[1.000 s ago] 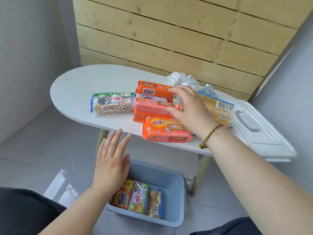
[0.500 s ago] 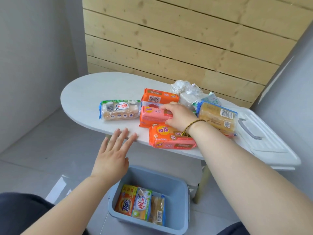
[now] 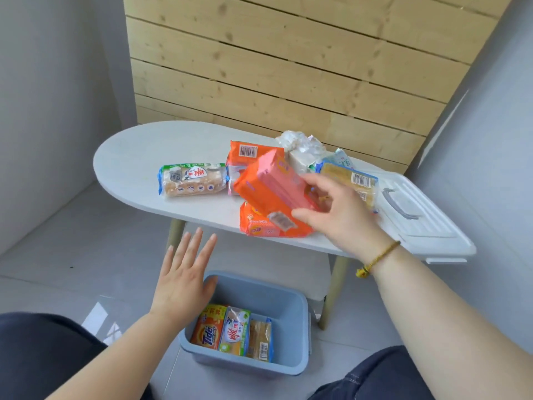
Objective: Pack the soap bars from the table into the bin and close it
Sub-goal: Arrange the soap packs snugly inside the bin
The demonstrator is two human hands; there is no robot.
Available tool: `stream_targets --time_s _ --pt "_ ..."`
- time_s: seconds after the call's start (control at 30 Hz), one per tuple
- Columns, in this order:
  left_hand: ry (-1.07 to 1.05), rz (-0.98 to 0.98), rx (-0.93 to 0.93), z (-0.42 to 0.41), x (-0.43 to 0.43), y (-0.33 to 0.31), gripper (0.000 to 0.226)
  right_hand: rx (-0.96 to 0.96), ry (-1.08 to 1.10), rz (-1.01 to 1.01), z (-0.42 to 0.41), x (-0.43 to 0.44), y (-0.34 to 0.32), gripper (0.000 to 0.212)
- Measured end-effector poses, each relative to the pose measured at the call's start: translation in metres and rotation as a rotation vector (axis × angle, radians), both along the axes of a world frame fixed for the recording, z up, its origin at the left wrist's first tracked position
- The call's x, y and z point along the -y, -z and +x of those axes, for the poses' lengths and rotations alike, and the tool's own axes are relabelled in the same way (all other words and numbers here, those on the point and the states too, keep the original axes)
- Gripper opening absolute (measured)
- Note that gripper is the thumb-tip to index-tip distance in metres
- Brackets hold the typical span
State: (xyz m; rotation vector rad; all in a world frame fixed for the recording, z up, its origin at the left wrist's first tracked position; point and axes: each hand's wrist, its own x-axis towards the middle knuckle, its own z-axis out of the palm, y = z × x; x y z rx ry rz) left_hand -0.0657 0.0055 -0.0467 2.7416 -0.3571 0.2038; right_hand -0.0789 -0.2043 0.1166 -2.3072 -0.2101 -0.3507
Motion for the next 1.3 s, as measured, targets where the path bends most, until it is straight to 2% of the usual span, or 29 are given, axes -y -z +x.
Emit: stream_targets --time_s 0.07,0.2,0.3,0.37,0.53,0.67,0.8,1.0,1.07,1.3 --pt "-0.010 -0.004 -0.103 -0.006 0.000 0.014 0.071 -0.171 -0.049 0.006 -0.021 0.006 0.019 0.054" --pt "-0.021 0.069 -0.296 -0.006 -0.003 0.039 0.070 -0.512 -0.122 -0.107 -0.043 0.012 0.066 0.046" --pt "-0.019 0.090 -0.397 -0.002 -0.001 0.057 0.072 -0.713 -0.109 -0.153 -0.039 0.015 0.110 0.040" --pt "-0.021 0.100 -0.454 0.000 0.002 0.070 0.074 -0.808 -0.010 -0.156 -0.031 0.016 0.144 0.037" --pt "-0.023 0.101 -0.612 0.006 0.008 0.104 0.080 -1.044 0.324 0.011 -0.009 0.018 0.231 0.032" --pt "-0.053 0.107 -0.704 0.009 0.004 0.124 0.090 -1.168 0.470 0.051 0.003 0.023 0.280 0.034" --pt "-0.067 0.083 -0.744 0.015 0.004 0.137 0.105 -1.231 0.577 0.225 0.012 0.021 0.312 0.030" --pt "-0.066 0.068 -0.761 0.017 0.005 0.150 0.121 -1.267 0.601 0.407 0.016 0.003 0.342 0.030" --pt "-0.072 0.063 -0.756 0.018 0.005 0.154 0.122 -1.260 0.606 0.379 0.015 0.000 0.348 0.029" --pt "-0.090 0.068 -0.718 0.016 0.007 0.159 0.123 -1.334 0.460 0.059 0.014 -0.006 0.359 0.034"
